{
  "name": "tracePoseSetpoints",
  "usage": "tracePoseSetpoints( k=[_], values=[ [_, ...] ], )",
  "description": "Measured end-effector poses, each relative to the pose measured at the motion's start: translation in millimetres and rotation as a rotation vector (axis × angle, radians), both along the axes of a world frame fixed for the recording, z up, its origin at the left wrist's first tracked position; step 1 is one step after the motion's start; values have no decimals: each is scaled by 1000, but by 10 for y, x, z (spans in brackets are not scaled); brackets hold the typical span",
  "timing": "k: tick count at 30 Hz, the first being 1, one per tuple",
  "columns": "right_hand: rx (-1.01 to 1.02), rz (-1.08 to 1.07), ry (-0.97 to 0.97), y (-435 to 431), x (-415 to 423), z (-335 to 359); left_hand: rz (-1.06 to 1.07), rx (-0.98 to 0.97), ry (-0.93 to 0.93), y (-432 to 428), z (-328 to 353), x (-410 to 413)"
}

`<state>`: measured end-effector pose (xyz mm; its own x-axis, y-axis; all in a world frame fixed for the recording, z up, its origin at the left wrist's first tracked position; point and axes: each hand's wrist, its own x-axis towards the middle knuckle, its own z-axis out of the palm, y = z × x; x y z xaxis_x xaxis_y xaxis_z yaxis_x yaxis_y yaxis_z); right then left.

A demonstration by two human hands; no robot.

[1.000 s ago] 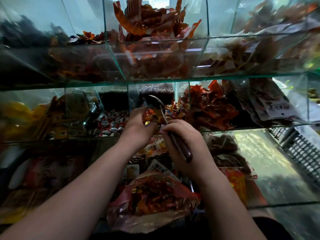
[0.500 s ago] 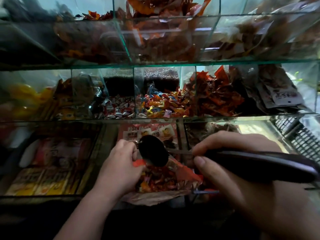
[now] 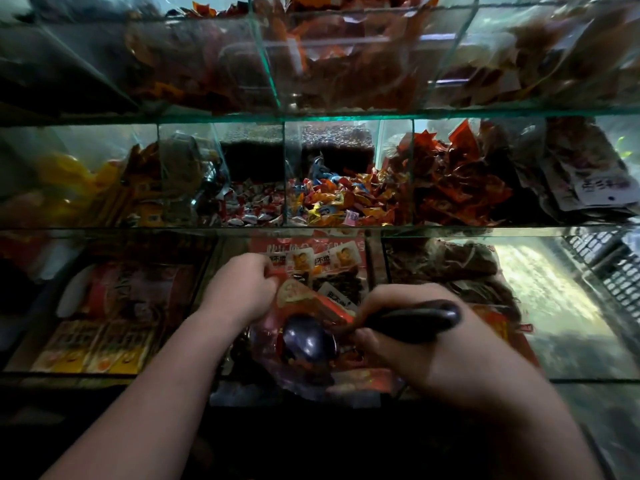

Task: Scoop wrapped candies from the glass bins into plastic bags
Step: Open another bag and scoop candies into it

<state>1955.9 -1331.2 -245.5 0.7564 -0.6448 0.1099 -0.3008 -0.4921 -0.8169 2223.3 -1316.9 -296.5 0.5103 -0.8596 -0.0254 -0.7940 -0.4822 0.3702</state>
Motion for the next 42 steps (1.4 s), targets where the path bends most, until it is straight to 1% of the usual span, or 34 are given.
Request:
tracePoseSetpoints(
  k=[1,3,5,7,8,10,11,12,13,14,15,16,17,18,20,22,25,30,31,32,35,36,37,38,41,42],
  values=[
    [23,-22,51,-72,89,-98,2,-24,-13,-15,10,-8],
    [6,-104,85,-161,256,-389,5,-87,-24,17,15,-65],
    [13,-196,75,-201,354,-675,3,-179,-36,101,0,-124],
    [6,-217,52,-227,382,-872,9,-252,37,144,-13,-173],
    [-2,-217,60,-236,405,-920,15,-254,105,155,-34,-194],
    [24,-228,100,-236,464,-1013,50,-170,216,185,-59,-251],
    [56,-268,90,-230,501,-1053,65,-135,212,216,-63,-283],
    [98,-336,63,-245,528,-1083,67,-143,154,258,-58,-325],
    [150,-424,34,-279,543,-1109,47,-232,64,316,-57,-369],
    [203,-507,7,-321,542,-1123,-13,-383,-3,385,-31,-444],
    [253,-570,-15,-353,529,-1113,-107,-521,-16,463,0,-560],
    [293,-596,-25,-378,502,-1106,-201,-571,32,534,11,-700],
    [304,-589,-19,-385,480,-1099,-279,-534,122,578,-27,-821],
    [290,-552,-3,-374,468,-1082,-299,-427,216,589,-84,-913],
    [254,-464,42,-326,462,-1018,-219,-220,344,545,-276,-972],
    [240,-403,80,-309,442,-963,-87,-151,325,496,-442,-882],
    [233,-412,123,-303,430,-967,54,-149,328,498,-541,-712],
    [224,-394,236,-267,574,-1049,96,-117,387,517,-523,-591],
    [244,-403,211,-279,578,-1045,95,-124,394,527,-528,-581],
    [313,-439,145,-301,556,-1052,88,-132,398,549,-531,-580],
    [677,-560,-145,-303,438,-1038,70,-135,404,591,-531,-595],
    [749,-575,-202,-310,410,-1027,74,-136,416,588,-528,-603],
    [771,-573,-227,-312,396,-1023,80,-137,423,584,-523,-614],
    [744,-557,-219,-299,401,-1021,85,-137,425,578,-518,-619],
    [551,-504,-53,-202,496,-1029,101,-143,441,552,-522,-598],
    [541,-500,-22,-176,522,-1047,115,-146,465,556,-519,-580]
  ],
)
